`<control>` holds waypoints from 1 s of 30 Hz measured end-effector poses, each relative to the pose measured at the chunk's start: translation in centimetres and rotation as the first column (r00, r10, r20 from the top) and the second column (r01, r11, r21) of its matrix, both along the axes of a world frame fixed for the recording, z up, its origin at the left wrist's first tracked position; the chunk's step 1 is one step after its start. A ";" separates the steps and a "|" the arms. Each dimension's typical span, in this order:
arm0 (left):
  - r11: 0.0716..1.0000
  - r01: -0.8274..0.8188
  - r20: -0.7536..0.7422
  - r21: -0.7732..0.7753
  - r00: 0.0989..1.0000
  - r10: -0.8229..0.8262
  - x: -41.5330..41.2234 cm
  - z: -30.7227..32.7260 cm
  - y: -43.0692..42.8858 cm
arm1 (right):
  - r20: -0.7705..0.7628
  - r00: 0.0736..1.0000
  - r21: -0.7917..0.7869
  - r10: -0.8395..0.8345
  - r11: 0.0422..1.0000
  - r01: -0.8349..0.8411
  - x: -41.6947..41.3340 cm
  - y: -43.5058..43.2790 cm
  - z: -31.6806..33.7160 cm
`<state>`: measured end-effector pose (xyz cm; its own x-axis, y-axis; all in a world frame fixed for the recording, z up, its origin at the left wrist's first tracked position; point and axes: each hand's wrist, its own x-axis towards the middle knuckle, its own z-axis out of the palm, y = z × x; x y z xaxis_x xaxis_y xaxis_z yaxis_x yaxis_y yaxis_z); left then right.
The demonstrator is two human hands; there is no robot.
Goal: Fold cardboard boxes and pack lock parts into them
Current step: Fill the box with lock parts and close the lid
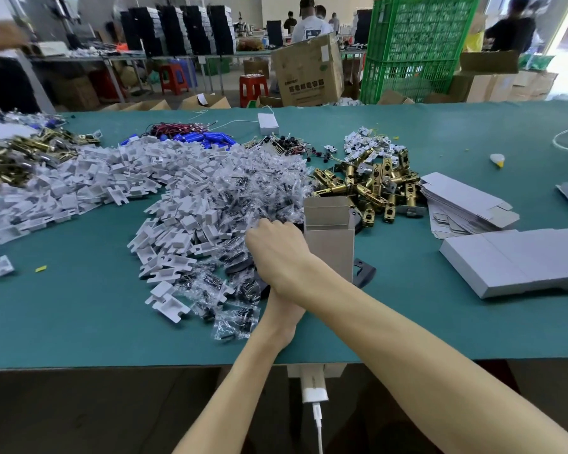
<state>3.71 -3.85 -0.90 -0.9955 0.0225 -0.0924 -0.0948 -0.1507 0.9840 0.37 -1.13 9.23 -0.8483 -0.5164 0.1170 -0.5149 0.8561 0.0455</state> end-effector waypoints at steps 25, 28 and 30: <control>0.996 -0.053 -0.154 -0.068 0.987 0.042 -0.4 1.3 0.5 | 0.102 0.994 -0.734 0.026 0.677 0.058 -0.3 4.8 5.0; 0.997 -0.057 -0.139 -0.046 0.989 0.050 -0.4 1.1 0.5 | -0.019 1.000 -0.707 -0.015 0.708 -0.003 -0.5 7.8 5.6; 0.997 -0.058 -0.146 -0.054 0.988 0.049 -0.5 1.1 0.5 | -0.035 0.997 -0.687 -0.064 0.726 0.022 -0.9 9.6 5.5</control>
<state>3.25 -3.32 0.17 -0.9981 -0.0324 0.0531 0.0559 -0.0941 0.9940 -0.52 8.50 14.77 -0.8495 -0.2406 0.4694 -0.4911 0.6857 -0.5372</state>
